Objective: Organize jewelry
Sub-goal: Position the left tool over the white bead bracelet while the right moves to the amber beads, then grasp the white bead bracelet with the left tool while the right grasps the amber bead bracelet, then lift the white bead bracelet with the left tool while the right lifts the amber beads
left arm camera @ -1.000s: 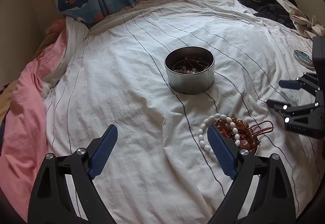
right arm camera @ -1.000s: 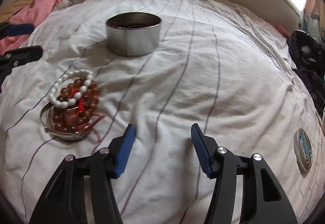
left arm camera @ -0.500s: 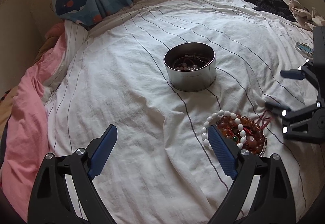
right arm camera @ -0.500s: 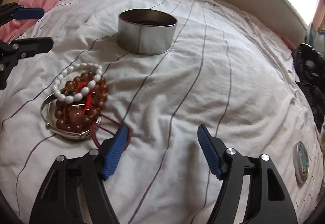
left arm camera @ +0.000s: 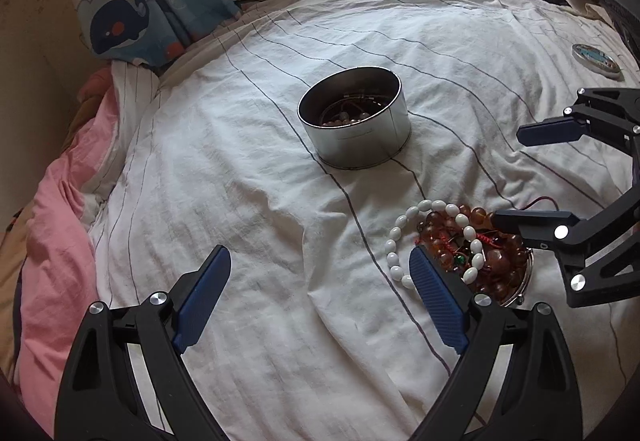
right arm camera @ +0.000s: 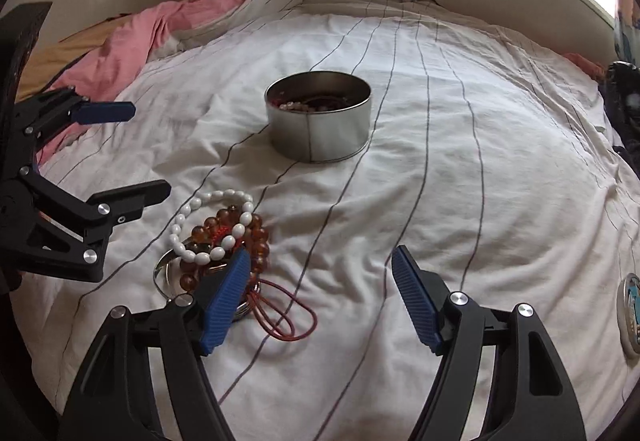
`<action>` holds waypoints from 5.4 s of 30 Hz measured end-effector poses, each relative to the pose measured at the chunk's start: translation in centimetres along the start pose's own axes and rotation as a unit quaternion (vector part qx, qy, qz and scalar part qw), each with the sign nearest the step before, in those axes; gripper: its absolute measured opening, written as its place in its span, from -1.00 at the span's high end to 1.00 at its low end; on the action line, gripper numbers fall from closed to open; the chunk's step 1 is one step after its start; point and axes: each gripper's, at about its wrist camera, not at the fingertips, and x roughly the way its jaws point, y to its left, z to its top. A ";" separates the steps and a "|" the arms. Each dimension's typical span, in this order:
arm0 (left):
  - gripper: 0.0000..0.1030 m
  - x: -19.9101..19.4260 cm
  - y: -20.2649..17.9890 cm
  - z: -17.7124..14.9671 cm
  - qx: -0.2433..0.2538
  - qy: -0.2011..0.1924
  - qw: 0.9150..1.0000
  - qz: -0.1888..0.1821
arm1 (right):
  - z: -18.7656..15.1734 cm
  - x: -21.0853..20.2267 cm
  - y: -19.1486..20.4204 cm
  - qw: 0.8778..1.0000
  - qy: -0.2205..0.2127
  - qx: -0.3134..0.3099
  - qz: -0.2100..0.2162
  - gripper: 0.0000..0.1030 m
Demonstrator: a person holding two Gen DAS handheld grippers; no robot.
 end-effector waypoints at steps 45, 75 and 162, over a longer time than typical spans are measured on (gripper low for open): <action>-0.09 4.9 0.4 0.3 -0.120 0.025 0.981 -0.149 | -0.8 1.9 -6.7 0.992 0.052 0.113 -0.008 0.23; 0.85 5.5 2.3 -0.6 -0.125 0.043 0.985 -0.114 | -0.6 2.4 -5.0 0.994 0.053 0.086 0.049 0.57; 0.87 3.8 2.9 0.0 -0.190 -0.016 0.957 -0.220 | -1.0 1.1 -10.2 0.956 -0.019 0.248 0.153 0.76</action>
